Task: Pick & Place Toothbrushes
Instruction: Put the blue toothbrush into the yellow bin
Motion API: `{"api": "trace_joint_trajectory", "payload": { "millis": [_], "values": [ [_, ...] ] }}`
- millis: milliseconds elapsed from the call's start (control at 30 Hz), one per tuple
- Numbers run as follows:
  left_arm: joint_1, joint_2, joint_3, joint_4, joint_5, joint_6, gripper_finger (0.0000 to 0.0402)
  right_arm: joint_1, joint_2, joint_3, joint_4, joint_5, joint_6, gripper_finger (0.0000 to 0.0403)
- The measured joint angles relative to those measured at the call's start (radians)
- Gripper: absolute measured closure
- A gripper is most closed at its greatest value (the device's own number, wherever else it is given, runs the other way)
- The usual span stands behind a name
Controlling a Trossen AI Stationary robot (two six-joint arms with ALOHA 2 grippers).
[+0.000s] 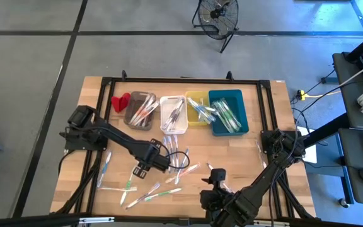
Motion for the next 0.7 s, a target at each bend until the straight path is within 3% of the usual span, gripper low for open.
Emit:
{"api": "trace_joint_trajectory", "payload": {
  "millis": [167,400,700],
  "values": [
    [0.000,0.039,-0.007,0.012,-0.005,0.023,0.0226,0.000,0.000,0.000,0.003,0.000,0.000,0.0139],
    [0.007,0.032,-0.107,0.129,0.003,0.054,0.0233,0.000,0.000,0.000,0.006,0.000,0.000,0.0134],
    [0.011,0.026,-0.123,0.139,0.019,0.041,0.0303,-0.012,0.000,0.000,0.026,0.002,-0.024,0.0131]
  ]
}}
